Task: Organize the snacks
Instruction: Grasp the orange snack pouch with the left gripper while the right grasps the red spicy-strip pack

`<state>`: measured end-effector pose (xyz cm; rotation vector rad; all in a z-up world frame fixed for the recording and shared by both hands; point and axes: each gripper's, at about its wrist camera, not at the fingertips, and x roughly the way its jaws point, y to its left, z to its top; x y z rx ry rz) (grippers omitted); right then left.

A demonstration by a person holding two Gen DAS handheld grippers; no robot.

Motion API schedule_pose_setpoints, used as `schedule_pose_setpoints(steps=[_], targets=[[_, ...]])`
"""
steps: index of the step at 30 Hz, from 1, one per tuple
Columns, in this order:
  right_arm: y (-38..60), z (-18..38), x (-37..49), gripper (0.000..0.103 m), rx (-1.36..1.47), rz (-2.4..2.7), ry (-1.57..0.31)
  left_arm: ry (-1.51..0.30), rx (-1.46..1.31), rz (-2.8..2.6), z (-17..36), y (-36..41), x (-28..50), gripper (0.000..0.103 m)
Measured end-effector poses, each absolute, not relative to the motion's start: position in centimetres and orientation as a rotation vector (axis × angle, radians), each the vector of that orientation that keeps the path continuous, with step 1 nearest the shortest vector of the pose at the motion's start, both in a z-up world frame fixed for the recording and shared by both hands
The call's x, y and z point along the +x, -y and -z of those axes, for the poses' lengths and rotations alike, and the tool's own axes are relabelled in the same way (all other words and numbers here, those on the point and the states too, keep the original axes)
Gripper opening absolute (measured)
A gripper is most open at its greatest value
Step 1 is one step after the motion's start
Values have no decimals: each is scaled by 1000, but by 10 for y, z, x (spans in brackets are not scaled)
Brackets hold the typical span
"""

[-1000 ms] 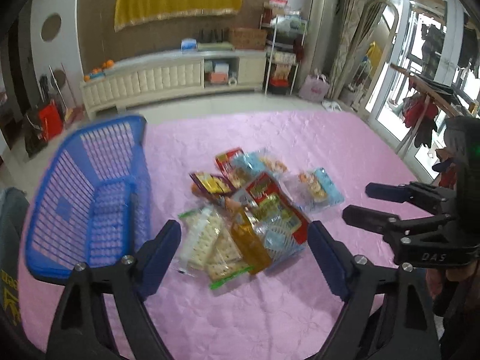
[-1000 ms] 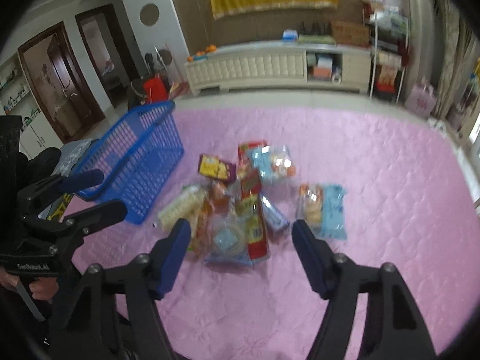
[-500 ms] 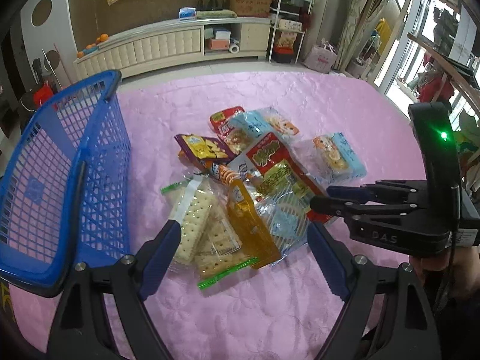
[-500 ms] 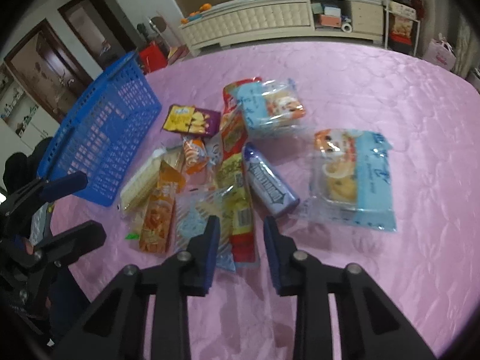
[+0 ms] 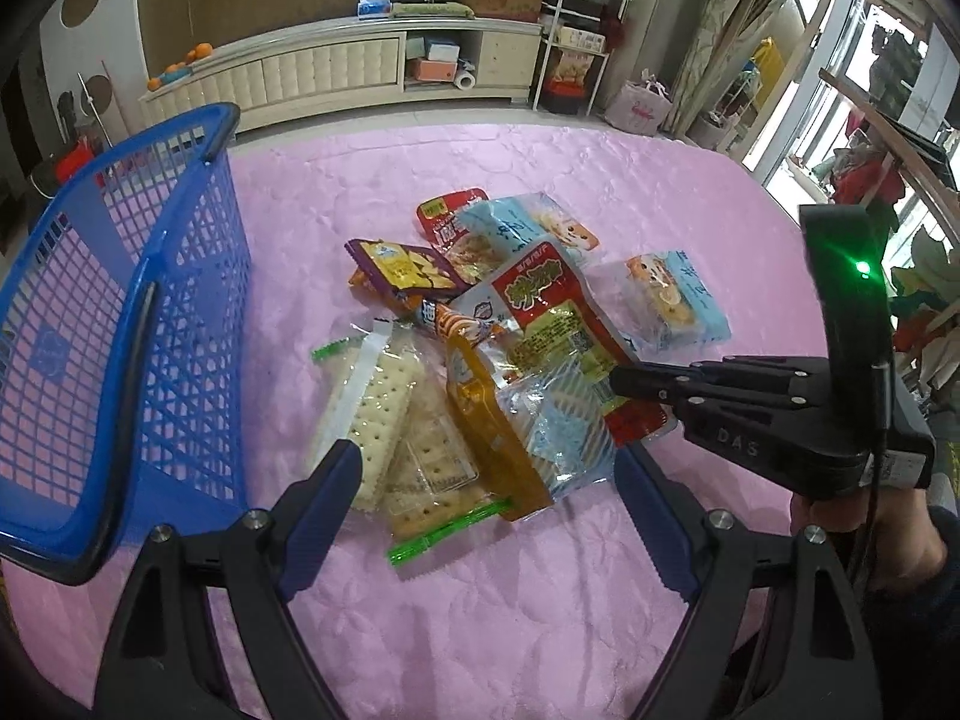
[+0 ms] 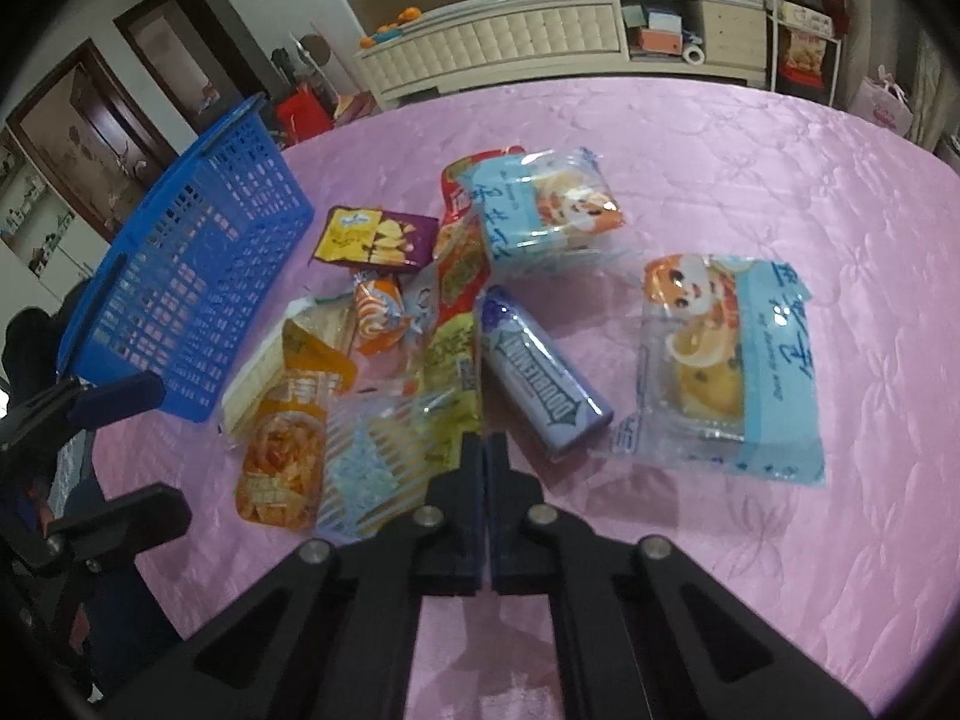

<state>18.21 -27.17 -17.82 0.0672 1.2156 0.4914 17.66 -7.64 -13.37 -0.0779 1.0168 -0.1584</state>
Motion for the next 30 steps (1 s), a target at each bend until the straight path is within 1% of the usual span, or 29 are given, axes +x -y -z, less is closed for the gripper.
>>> schedule_pose_setpoints(steps=[3, 5, 10, 13, 15, 18, 19, 21, 23, 24, 25, 27, 30], targets=[[282, 169, 175, 2, 113, -474, -1183, -1032, -75, 146, 136, 75, 181, 82], [287, 164, 173, 2, 128, -471, -1169, -1047, -83, 136, 138, 75, 187, 74], [295, 161, 170, 2, 147, -464, -1163, -1076, -80, 143, 144, 86, 199, 64], [303, 158, 168, 2, 179, -458, -1159, -1105, -16, 116, 150, 93, 205, 47], [305, 156, 167, 2, 191, -462, -1153, -1129, 1, 105, 155, 94, 208, 45], [300, 156, 167, 2, 186, -467, -1148, -1146, -4, 124, 160, 95, 210, 37], [299, 157, 167, 2, 186, -468, -1148, -1150, 6, 122, 161, 96, 210, 32], [299, 157, 167, 2, 192, -468, -1147, -1154, 7, 126, 161, 97, 208, 25], [302, 157, 166, 2, 211, -451, -1133, -1167, 3, 139, 161, 98, 206, 12], [303, 157, 166, 3, 217, -448, -1133, -1178, 7, 146, 161, 99, 205, 10], [304, 157, 166, 3, 224, -441, -1132, -1184, 14, 150, 161, 100, 204, 9], [304, 156, 164, 3, 219, -441, -1129, -1180, 7, 153, 160, 98, 202, 4], [304, 151, 161, 2, 225, -451, -1126, -1172, -42, 159, 157, 91, 198, 1]])
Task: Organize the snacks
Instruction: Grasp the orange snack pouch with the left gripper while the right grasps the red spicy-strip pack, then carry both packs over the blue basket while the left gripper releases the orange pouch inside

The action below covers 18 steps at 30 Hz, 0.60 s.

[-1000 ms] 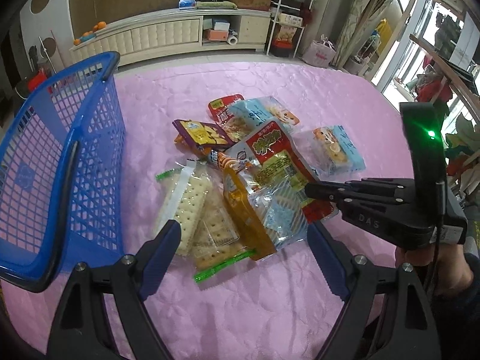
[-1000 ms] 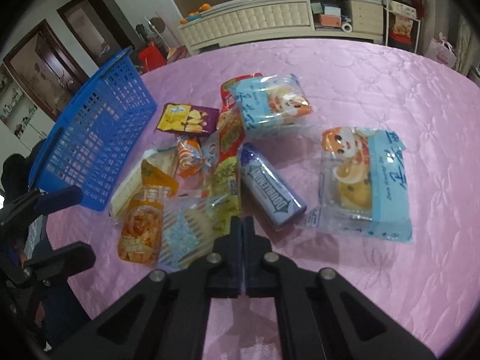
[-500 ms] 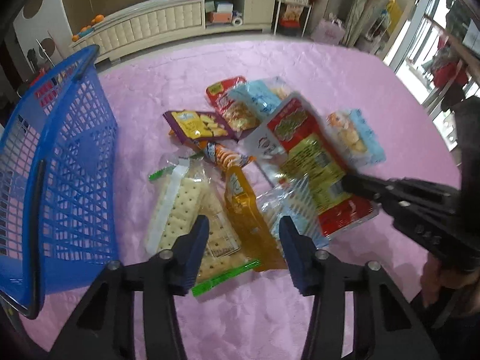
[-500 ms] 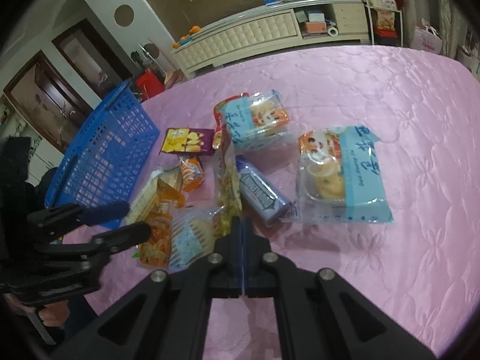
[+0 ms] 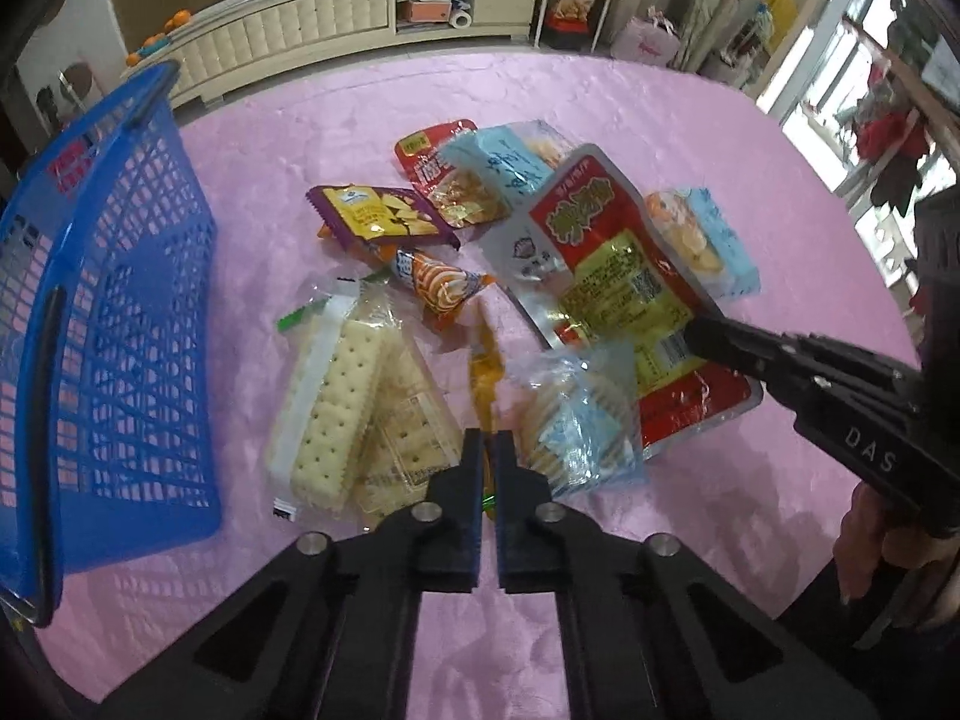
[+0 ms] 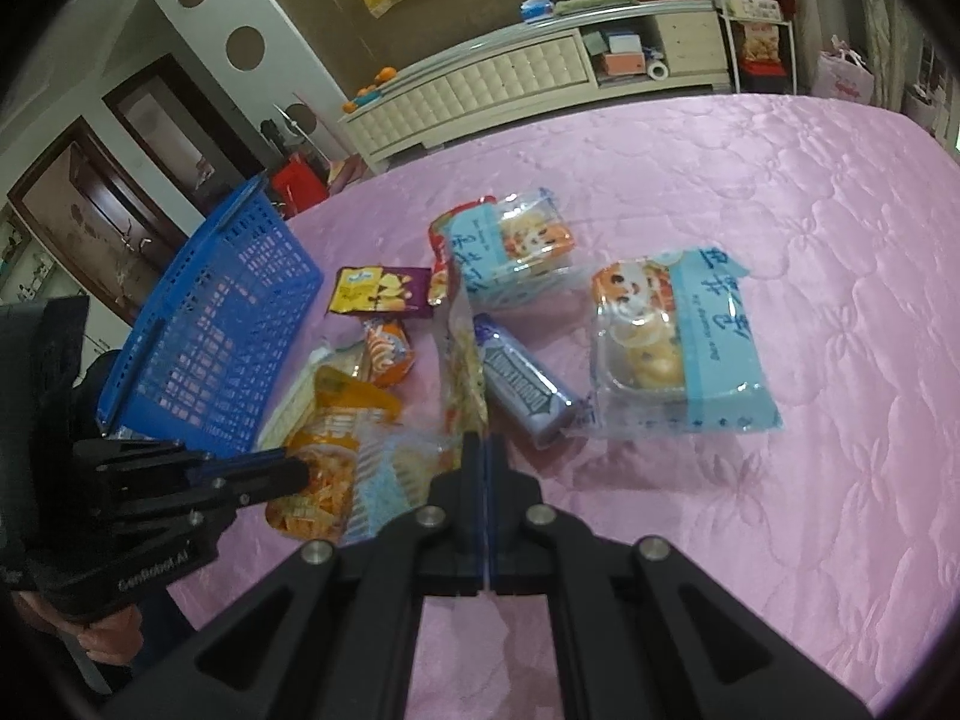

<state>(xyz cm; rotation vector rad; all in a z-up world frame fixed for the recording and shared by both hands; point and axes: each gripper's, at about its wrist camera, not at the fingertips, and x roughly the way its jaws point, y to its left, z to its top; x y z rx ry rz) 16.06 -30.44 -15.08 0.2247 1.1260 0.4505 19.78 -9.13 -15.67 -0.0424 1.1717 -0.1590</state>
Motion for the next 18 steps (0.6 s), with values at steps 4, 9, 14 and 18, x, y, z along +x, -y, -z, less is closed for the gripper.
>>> schedule_pose_setpoints(steps=[4, 9, 14, 18], targets=[[307, 137, 158, 3, 237, -436, -1105, -1143, -73, 183, 146, 89, 187, 1], [311, 120, 152, 3, 247, -410, -1086, -1085, -72, 209, 125, 90, 175, 0], [313, 97, 148, 3, 261, -389, -1049, -1016, -69, 223, 96, 86, 161, 0], [308, 70, 145, 2, 275, -387, -1003, -951, -60, 232, 69, 81, 148, 0]])
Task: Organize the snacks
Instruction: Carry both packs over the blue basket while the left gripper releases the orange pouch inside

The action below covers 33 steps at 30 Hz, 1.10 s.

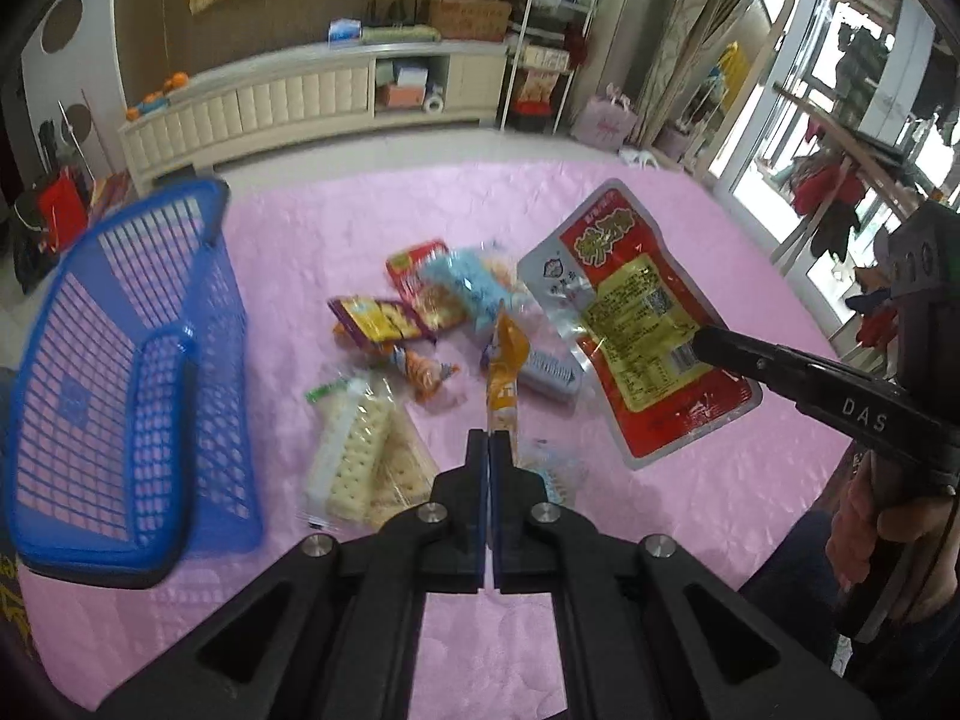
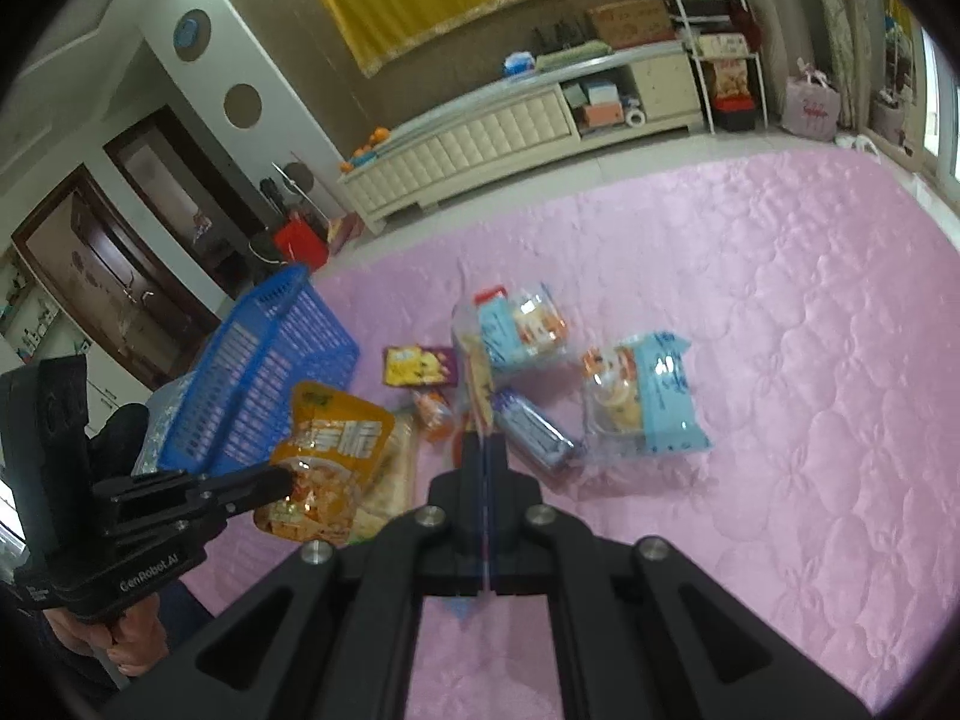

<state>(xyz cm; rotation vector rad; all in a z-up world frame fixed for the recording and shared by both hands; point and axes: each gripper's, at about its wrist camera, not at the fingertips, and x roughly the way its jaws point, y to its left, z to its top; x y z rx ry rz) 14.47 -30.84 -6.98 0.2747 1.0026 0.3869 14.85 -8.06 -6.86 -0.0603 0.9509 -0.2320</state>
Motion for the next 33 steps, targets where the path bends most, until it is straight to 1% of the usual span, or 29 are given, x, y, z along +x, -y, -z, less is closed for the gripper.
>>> schedule_pose_setpoints(steps=[8, 15, 19, 25, 33], targets=[[282, 25, 138, 2, 225, -410, -937, -845, -56, 219, 25, 45, 132, 0], [236, 2, 146, 2, 190, -472, -895, -782, -37, 180, 6, 2, 127, 0], [208, -2, 153, 3, 172, -511, -881, -763, -30, 148, -5, -24, 128, 0], [166, 0, 171, 3, 159, -573, -893, -774, -62, 97, -7, -63, 147, 0], [115, 17, 206, 3, 113, -616, -936, -806, -30, 54, 5, -102, 178, 0]])
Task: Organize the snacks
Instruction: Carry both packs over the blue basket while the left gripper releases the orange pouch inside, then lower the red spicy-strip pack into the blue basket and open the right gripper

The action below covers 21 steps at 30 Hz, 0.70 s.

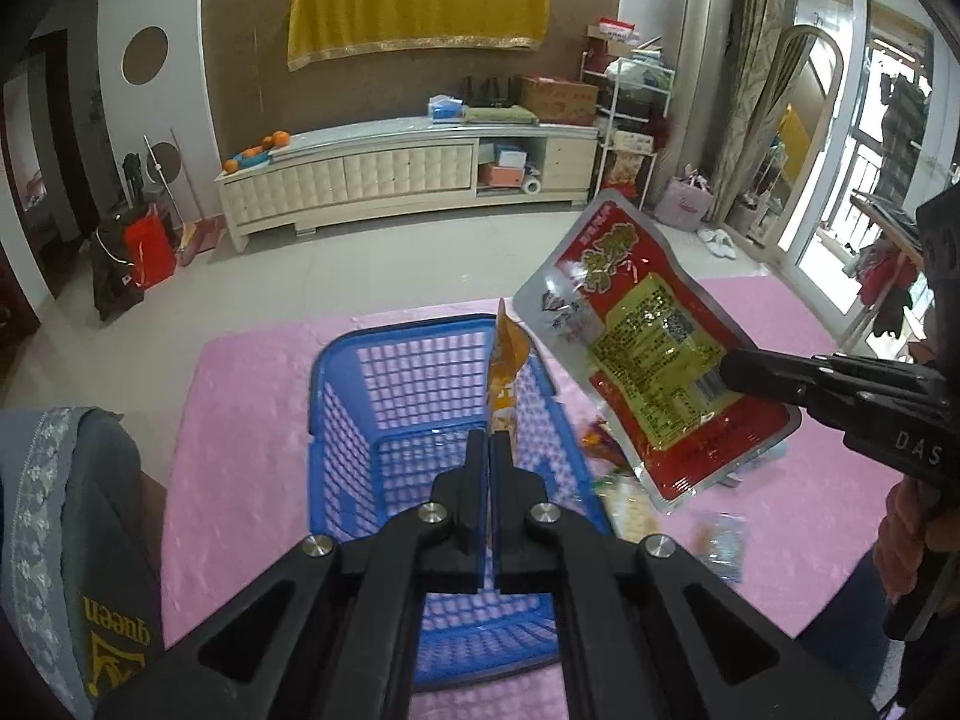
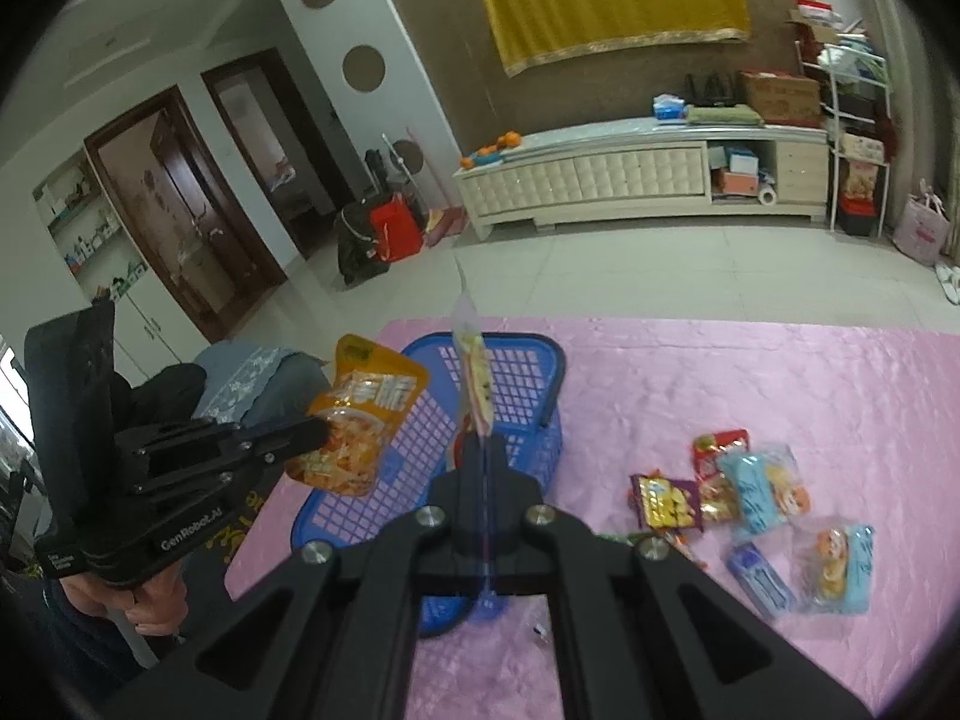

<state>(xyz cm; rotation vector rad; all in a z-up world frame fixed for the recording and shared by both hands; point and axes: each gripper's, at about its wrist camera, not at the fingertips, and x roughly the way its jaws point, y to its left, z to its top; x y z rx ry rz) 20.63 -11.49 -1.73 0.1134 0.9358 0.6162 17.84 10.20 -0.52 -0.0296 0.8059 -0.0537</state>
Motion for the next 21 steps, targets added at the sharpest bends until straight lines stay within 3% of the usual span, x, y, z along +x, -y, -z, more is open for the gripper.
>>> schedule_pose_setpoints(steps=[16, 17, 18, 20, 21], targets=[[85, 51, 240, 3, 148, -607, -1002, -871, -58, 25, 41, -141, 239, 2], [87, 52, 239, 3, 145, -604, -1002, -873, -64, 21, 42, -145, 241, 10], [88, 52, 238, 3, 146, -601, -1004, -882, -69, 20, 44, -146, 242, 34], [86, 50, 241, 3, 148, -598, -1007, -886, -77, -3, 45, -147, 242, 61], [89, 49, 241, 3, 151, -597, -1007, -875, -75, -13, 44, -147, 241, 62]])
